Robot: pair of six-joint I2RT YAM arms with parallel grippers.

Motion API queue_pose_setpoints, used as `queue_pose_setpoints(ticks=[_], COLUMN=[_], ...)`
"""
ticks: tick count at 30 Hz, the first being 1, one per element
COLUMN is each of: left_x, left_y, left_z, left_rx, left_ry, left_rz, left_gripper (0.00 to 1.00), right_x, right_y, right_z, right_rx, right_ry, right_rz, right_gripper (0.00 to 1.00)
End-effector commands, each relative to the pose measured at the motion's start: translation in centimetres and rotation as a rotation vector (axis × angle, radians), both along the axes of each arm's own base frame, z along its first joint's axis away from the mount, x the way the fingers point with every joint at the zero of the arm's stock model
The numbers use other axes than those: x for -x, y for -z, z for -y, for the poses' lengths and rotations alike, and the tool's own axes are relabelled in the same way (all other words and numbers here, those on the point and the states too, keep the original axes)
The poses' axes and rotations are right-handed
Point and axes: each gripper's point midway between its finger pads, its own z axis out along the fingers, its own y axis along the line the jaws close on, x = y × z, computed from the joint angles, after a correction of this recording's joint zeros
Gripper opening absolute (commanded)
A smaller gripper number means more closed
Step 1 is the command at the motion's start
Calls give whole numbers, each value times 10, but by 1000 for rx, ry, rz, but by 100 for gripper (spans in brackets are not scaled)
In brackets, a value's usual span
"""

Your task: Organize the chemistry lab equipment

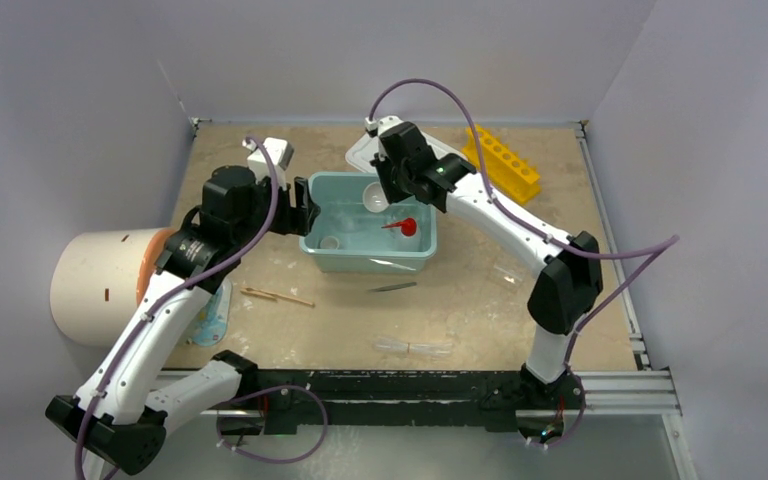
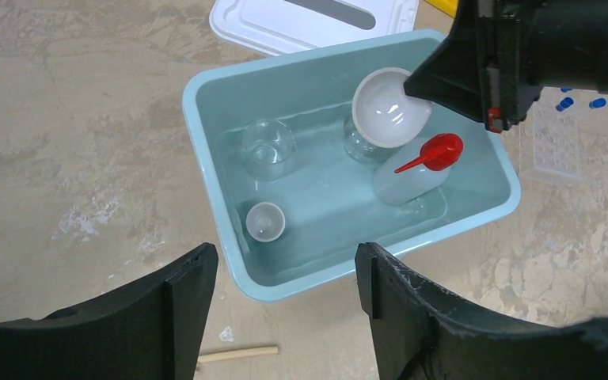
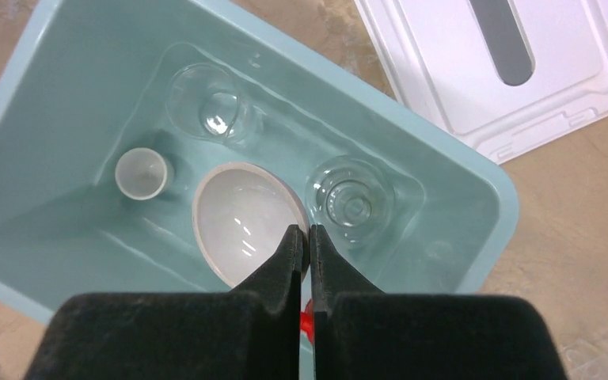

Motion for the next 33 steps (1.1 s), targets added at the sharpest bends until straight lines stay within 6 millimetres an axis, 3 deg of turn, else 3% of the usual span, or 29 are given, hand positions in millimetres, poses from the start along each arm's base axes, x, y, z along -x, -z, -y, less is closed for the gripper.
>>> queue_pose_setpoints(ticks=[1, 6, 17, 33], left_x=[-1, -1, -3, -2], left_y=[-6, -4, -4, -4], left_z=[0, 0, -2, -2], left_rx=[-4, -6, -21, -33], left_ry=[2, 5, -10, -15], left_rz=[36, 35, 45, 54], left_gripper=[65, 65, 66, 67], right_x=[-18, -21, -37, -31], right_y=[-10, 4, 43, 90], right_z=[-4, -14, -14, -27], right_rx=[12, 14, 90, 104], right_ry=[-5, -34, 9, 20], right_rz=[50, 25, -7, -86], right_gripper=[0, 0, 0, 0])
